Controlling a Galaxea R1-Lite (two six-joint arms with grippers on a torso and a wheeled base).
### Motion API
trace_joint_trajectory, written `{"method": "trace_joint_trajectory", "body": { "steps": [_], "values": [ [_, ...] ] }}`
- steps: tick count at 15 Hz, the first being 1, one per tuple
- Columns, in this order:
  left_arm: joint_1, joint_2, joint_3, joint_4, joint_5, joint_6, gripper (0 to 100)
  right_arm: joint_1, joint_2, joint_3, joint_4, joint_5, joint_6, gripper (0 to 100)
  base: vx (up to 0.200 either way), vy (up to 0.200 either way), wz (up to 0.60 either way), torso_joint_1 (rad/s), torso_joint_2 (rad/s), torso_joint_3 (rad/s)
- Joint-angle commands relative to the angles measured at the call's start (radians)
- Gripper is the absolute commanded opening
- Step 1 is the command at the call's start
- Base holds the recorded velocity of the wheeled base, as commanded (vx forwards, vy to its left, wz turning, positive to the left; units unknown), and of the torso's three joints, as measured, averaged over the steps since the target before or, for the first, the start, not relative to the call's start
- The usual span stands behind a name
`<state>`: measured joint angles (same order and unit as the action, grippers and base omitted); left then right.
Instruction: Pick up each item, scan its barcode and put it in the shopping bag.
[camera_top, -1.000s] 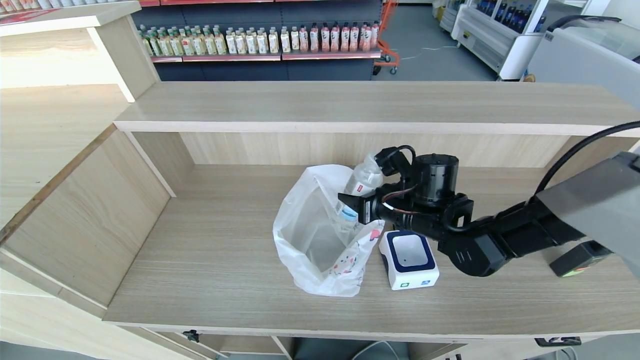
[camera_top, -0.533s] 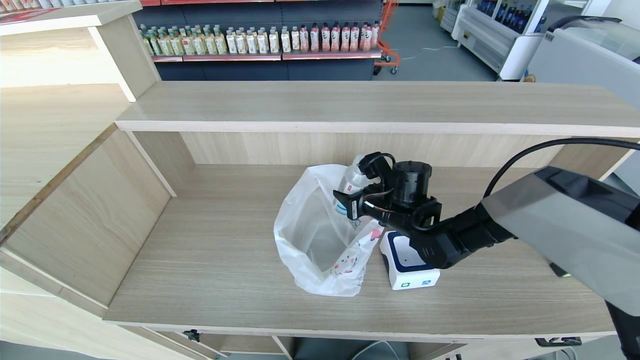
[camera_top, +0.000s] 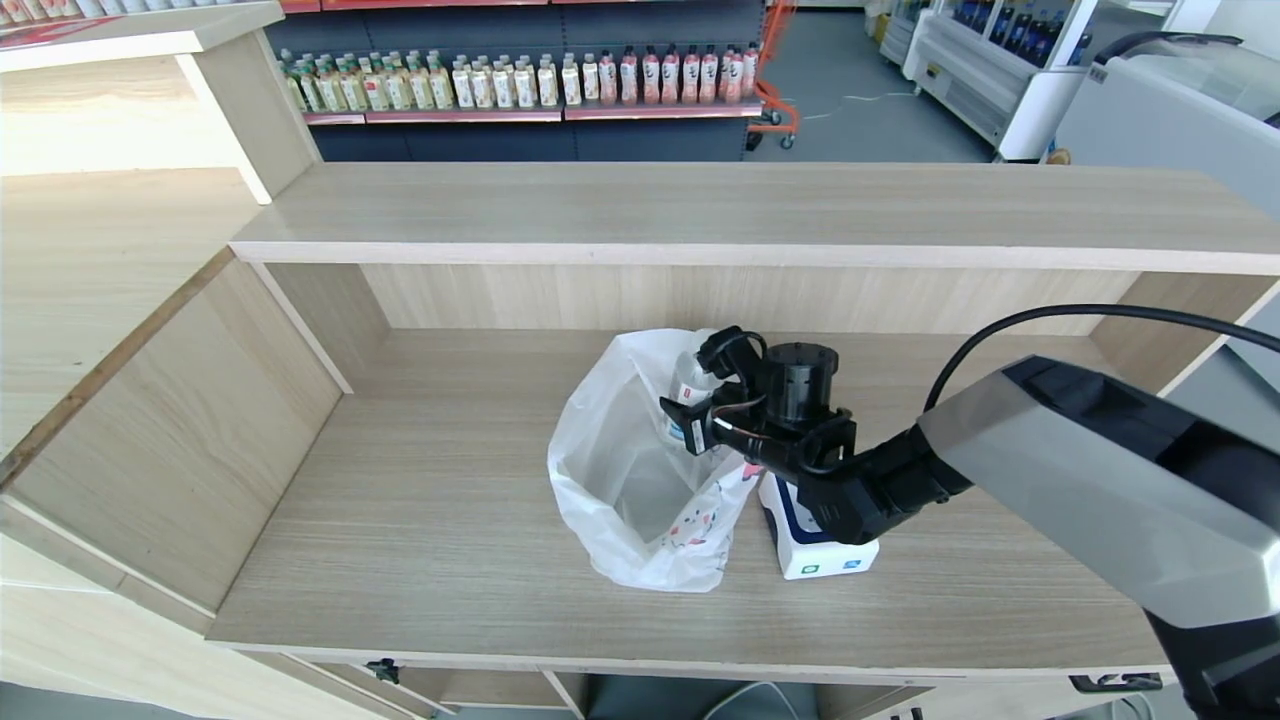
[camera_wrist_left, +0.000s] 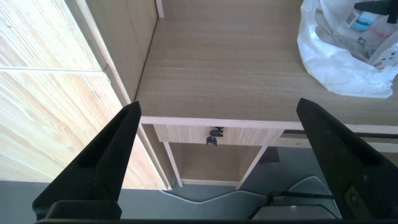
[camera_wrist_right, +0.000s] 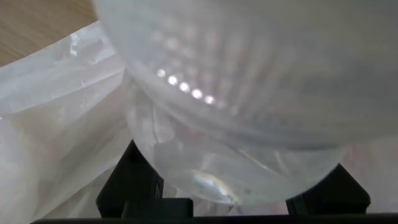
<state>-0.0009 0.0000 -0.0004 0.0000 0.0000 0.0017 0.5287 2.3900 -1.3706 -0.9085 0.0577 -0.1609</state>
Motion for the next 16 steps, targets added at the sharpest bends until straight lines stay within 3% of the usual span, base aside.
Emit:
{"method": "trace_joint_trajectory", "body": {
  "steps": [1, 2, 5, 12, 15, 16],
  "values": [
    [0.001, 0.002, 0.0, 0.0, 0.0, 0.0, 100, 0.0, 0.015, 0.002, 0.003, 0.001, 0.0, 0, 0.0, 0.0, 0.0, 0.0, 0.0, 0.0],
    [0.001, 0.002, 0.0, 0.0, 0.0, 0.0, 100, -0.001, 0.015, 0.002, 0.002, 0.001, 0.0, 100, 0.0, 0.0, 0.0, 0.0, 0.0, 0.0],
    [0.001, 0.002, 0.0, 0.0, 0.0, 0.0, 100, 0.0, -0.011, -0.028, 0.008, 0.011, 0.012, 100, 0.0, 0.0, 0.0, 0.0, 0.0, 0.0],
    [0.001, 0.002, 0.0, 0.0, 0.0, 0.0, 100, 0.03, -0.261, -0.025, 0.161, 0.041, 0.236, 100, 0.0, 0.0, 0.0, 0.0, 0.0, 0.0],
    [0.001, 0.002, 0.0, 0.0, 0.0, 0.0, 100, 0.019, -0.408, 0.079, 0.181, 0.041, 0.268, 100, 0.0, 0.0, 0.0, 0.0, 0.0, 0.0],
    [-0.001, 0.002, -0.001, 0.0, 0.0, 0.0, 100, -0.012, -0.499, 0.183, 0.181, 0.039, 0.267, 100, 0.0, 0.0, 0.0, 0.0, 0.0, 0.0]
  ]
}}
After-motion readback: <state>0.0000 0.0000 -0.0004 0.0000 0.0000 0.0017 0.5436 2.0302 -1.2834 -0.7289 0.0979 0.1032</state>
